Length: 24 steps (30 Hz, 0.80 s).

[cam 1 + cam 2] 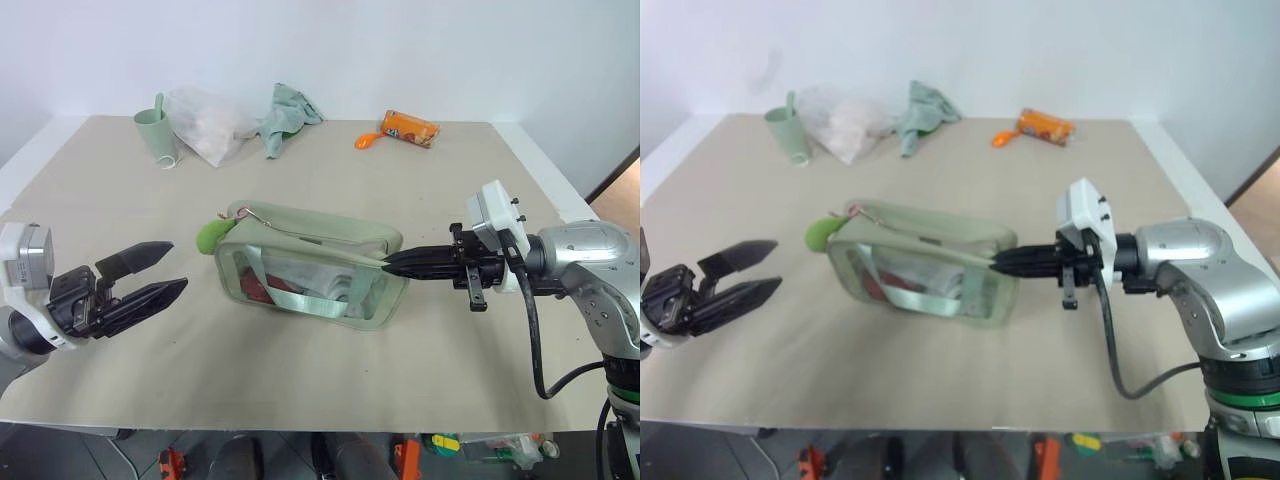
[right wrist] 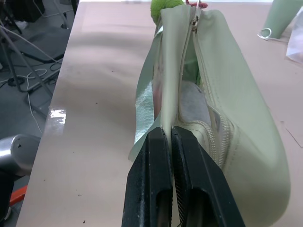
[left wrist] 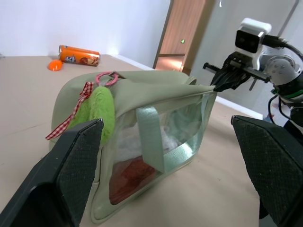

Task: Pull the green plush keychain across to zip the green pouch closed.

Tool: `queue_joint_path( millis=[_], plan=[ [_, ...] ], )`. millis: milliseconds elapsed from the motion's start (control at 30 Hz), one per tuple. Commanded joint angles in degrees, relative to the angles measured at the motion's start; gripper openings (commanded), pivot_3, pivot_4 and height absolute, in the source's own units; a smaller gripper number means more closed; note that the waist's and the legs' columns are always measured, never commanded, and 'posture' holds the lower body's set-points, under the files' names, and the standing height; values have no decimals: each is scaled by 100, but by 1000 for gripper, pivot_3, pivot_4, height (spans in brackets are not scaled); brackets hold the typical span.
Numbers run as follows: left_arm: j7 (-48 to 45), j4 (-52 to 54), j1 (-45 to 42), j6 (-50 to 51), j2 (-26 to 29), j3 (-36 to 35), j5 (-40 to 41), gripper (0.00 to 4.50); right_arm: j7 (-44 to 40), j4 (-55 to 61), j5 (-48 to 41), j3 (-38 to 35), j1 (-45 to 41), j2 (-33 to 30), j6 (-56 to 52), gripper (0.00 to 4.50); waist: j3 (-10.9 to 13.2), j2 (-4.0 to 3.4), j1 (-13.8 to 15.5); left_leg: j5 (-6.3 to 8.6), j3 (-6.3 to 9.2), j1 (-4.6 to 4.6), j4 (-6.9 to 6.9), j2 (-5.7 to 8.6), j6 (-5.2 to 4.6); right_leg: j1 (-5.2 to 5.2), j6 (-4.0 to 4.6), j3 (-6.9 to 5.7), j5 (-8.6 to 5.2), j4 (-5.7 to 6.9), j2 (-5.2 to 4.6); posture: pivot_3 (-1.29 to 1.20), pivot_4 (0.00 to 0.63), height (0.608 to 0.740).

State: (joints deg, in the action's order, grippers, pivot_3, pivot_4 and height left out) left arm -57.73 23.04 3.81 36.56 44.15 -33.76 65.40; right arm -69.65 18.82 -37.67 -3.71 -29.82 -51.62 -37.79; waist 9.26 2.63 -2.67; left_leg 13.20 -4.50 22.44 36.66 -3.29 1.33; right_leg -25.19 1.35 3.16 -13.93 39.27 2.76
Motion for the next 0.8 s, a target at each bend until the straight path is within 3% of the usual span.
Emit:
queue_joint_path(
  millis=[33, 267, 500, 800],
  plan=[
    [-7, 81, -23, -61, 18, -150, 97, 4500, 6, 31, -111, -215, -132, -131, -15, 21, 0, 0, 1, 0, 0, 0, 0, 0, 0, 0, 0, 0, 0, 0, 0, 0, 150, 737],
    [-33, 102, -11, -73, 0, -94, 60, 4500, 154, 4, 1, -127, -72, -23, 74, 21, 0, 0, 1, 0, 0, 1, 0, 1, 0, 0, 0, 0, 0, 0, -1, 0, 150, 737],
    [-49, 110, -15, -75, -2, -88, 60, 4500, 163, -93, 72, -105, -96, -129, 62, 2214, 0, 0, 2, 0, -1, 1, 1, 0, 0, 0, 0, 0, 0, 0, -1, 0, 150, 737],
    [-62, 99, -2, -98, -33, -82, 37, 4500, -27, 39, 106, -45, 191, -319, 87, 2214, 1, 0, 1, 0, 1, 0, -1, 0, 0, -1, 0, 0, 0, 0, 0, 0, 150, 737]
  ],
)
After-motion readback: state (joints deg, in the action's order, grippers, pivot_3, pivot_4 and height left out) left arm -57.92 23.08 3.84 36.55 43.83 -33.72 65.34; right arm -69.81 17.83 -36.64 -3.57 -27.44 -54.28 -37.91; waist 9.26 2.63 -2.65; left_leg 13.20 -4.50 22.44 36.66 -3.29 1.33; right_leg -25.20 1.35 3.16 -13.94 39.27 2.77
